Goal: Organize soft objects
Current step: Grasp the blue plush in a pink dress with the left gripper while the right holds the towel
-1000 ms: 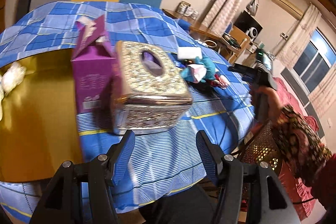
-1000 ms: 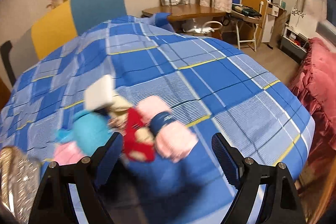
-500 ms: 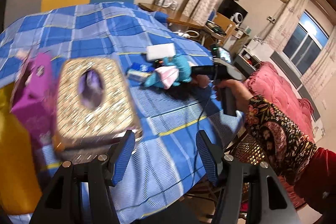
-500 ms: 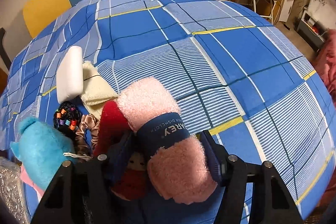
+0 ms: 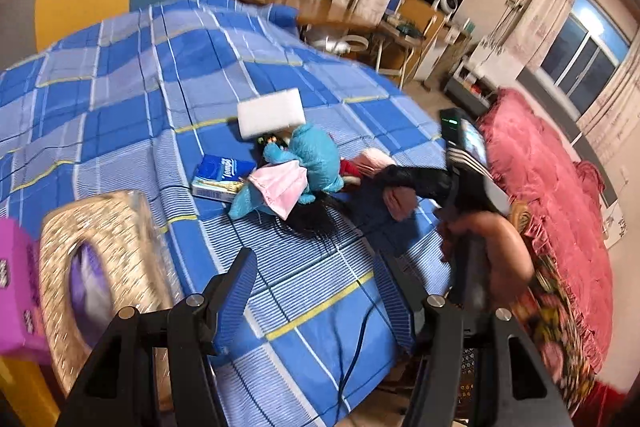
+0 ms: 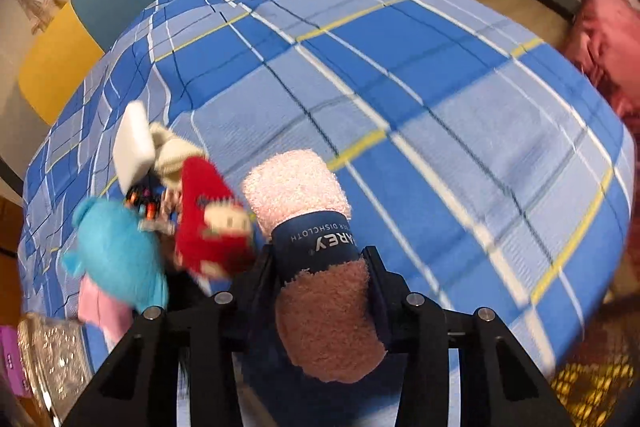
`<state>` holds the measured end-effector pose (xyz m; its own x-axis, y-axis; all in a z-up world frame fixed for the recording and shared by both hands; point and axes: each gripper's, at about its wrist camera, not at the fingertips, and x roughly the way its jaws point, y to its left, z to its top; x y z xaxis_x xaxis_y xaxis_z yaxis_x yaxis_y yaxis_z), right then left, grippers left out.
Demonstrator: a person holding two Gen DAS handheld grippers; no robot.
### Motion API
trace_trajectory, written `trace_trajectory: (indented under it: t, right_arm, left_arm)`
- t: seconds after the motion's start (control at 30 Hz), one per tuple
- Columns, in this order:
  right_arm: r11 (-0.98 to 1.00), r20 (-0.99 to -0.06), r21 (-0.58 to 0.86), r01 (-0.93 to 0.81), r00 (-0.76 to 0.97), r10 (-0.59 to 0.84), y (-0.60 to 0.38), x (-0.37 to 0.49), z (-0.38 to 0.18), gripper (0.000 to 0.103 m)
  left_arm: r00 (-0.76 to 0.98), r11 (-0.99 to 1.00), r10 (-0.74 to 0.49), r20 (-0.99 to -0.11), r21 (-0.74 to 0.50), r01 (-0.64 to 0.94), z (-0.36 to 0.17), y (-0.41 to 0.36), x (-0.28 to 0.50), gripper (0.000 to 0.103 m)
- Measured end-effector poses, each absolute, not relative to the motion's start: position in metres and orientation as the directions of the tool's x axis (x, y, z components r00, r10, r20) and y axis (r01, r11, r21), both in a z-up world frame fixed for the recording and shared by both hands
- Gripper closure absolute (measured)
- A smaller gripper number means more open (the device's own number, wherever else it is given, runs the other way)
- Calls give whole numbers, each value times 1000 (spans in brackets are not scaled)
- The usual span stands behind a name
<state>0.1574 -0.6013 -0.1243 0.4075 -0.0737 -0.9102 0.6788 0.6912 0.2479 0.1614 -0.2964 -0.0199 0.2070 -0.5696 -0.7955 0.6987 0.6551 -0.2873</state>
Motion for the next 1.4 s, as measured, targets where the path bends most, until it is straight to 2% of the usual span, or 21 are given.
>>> trace_trajectory:
  t: [0.23, 0.43, 0.53, 0.77, 0.8, 0.83, 0.87, 0.9, 0.97, 1.13, 1.4]
  right_arm:
    - [723, -929, 214, 657, 366, -58, -580, 160, -130, 60]
    - [692, -922, 267, 670, 388, -20, -588, 157, -135, 60]
    - [698, -923, 262, 666, 383, -20, -587, 158, -136, 59]
    - [688, -921, 277, 671, 389, -8, -589, 158, -136, 59]
    - [690, -922, 274, 670, 387, -10, -589, 159, -136, 59]
    - [691, -922, 272, 670, 387, -11, -589, 159, -135, 59]
    - [692, -923, 271, 669, 386, -12, -588, 160, -136, 59]
    - [692, -922, 270, 669, 386, -13, -588, 160, -136, 59]
    - [691, -922, 272, 670, 388, -12, -588, 161, -136, 59]
    - [695, -920, 273, 666, 391, -14, -589, 162, -137, 59]
    - [702, -916, 269, 659, 401, -25, -589, 163, -137, 59]
  left_arm:
    - [268, 663, -451, -851, -118, 740, -45, -360, 193, 41]
    - [311, 637, -361, -879, 11, 771, -82, -410, 216, 40]
    - [313, 614, -339, -887, 43, 788, -97, -426, 222, 33]
    - [297, 641, -311, -903, 31, 767, -123, -436, 238, 34]
    - [297, 643, -317, -901, 26, 765, -123, -435, 239, 35]
    - [295, 647, -326, -898, 15, 762, -123, -433, 238, 43]
    - [292, 650, -328, -898, 9, 760, -123, -432, 238, 55]
    - [293, 660, -327, -899, 5, 751, -123, -431, 238, 61]
    - [285, 678, -338, -897, -23, 734, -123, -428, 240, 67]
    - [313, 698, -346, -884, -19, 716, -116, -418, 233, 73]
    - [322, 740, -449, -833, -145, 657, -79, -379, 210, 73]
